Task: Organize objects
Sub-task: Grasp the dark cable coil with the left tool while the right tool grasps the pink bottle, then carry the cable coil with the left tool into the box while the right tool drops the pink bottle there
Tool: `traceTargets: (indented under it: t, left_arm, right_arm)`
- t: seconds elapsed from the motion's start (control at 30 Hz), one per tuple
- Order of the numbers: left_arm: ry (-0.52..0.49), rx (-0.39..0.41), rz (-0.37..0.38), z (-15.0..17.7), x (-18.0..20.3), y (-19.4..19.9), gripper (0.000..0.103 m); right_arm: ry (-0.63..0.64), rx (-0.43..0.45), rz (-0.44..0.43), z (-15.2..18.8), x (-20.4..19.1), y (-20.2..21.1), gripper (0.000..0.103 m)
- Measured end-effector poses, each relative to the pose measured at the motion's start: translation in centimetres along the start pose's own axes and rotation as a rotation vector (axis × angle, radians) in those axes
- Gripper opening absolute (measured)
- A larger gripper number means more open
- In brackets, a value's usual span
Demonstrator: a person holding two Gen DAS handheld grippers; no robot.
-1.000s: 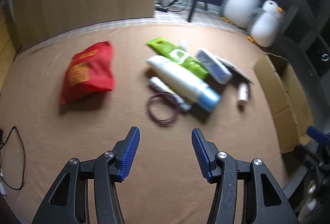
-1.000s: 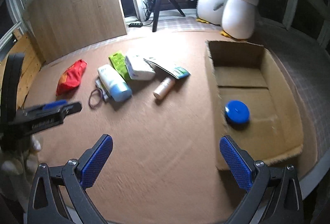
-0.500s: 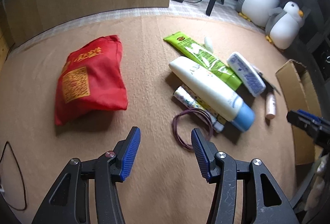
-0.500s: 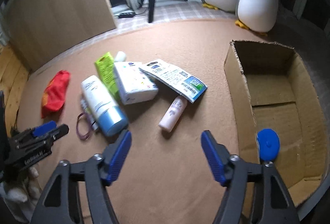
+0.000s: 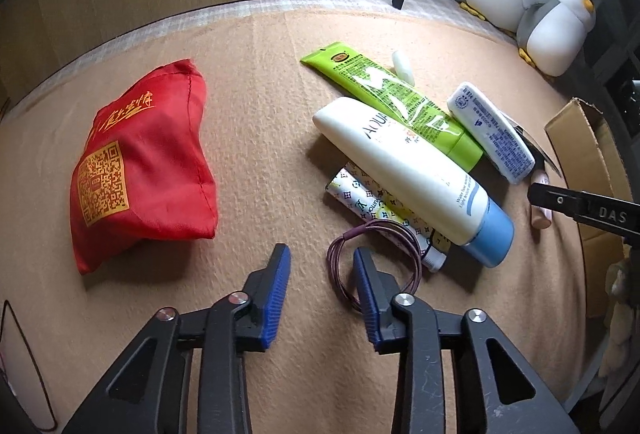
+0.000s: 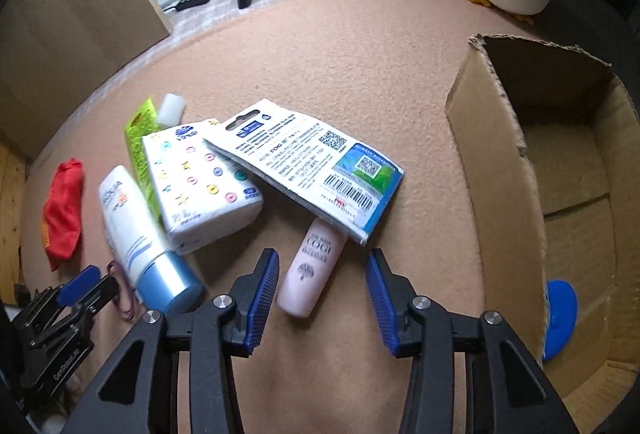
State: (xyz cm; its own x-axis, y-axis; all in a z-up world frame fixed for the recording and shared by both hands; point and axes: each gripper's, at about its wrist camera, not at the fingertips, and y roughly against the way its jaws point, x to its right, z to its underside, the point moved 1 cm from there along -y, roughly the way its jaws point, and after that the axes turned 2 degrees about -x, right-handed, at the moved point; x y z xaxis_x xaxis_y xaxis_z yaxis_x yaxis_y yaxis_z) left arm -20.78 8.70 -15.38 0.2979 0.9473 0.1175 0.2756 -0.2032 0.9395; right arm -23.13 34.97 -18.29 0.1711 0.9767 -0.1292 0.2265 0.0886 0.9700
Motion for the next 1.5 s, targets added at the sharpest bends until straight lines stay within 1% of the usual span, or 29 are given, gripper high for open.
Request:
traceTargets:
  t: [0.07, 0.17, 0.23, 0.3, 0.37, 0.67, 0.97, 1.13, 1.2, 1.3, 1.43, 1.5]
  left_arm:
    - [-0.003, 0.001, -0.008, -0.1, -0.1, -0.1, 0.024]
    - [-0.002, 0.002, -0.011, 0.1, -0.3, 0.0, 0.017]
    - [-0.006, 0.003, -0.012, 0.3, -0.4, 0.1, 0.013]
    - [-0.011, 0.003, -0.012, 0.5, -0.3, 0.2, 0.008]
    - [-0.009, 0.002, -0.003, 0.7, -0.4, 0.2, 0.004]
    - [-0.002, -0.004, 0.039, 3.0, -0.1, 0.9, 0.004]
    - [0.004, -0.003, 0.062, 6.5, 0.6, 2.0, 0.003]
    - [0.049, -0.003, 0.101, 8.0, 0.6, 2.8, 0.003]
    - [0.058, 0.006, 0.108, 8.3, 0.8, 3.4, 0.003]
    - [0.062, 0.03, 0.117, 8.5, 1.0, 4.8, 0.003]
    - [0.049, 0.068, 0.132, 8.1, 1.7, 6.9, 0.003]
    - [0.043, 0.088, 0.141, 7.7, 2.2, 8.0, 0.003]
  right_arm:
    - [0.016, -0.003, 0.013, -0.2, -0.3, -0.2, 0.037]
    - [0.05, 0.003, 0.04, -0.3, -0.7, -0.3, 0.034]
    - [0.071, 0.004, 0.047, -0.2, -0.9, -0.3, 0.029]
    - [0.092, 0.005, 0.059, 0.0, -1.0, -0.2, 0.021]
    - [0.113, -0.001, 0.059, 0.4, -1.1, -0.1, 0.019]
    - [0.159, -0.015, 0.015, 3.1, -1.2, 0.5, 0.018]
    - [0.198, 0.008, -0.006, 7.0, -1.2, 1.5, 0.019]
    - [0.186, 0.03, -0.025, 8.2, -1.1, 1.9, 0.018]
    - [0.178, 0.036, -0.045, 8.5, -0.6, 2.4, 0.018]
    - [0.183, 0.065, -0.053, 9.1, -0.4, 3.6, 0.018]
    - [0.186, 0.094, -0.069, 9.2, 0.0, 5.1, 0.018]
    - [0.186, 0.108, -0.077, 9.9, 0.2, 6.1, 0.018]
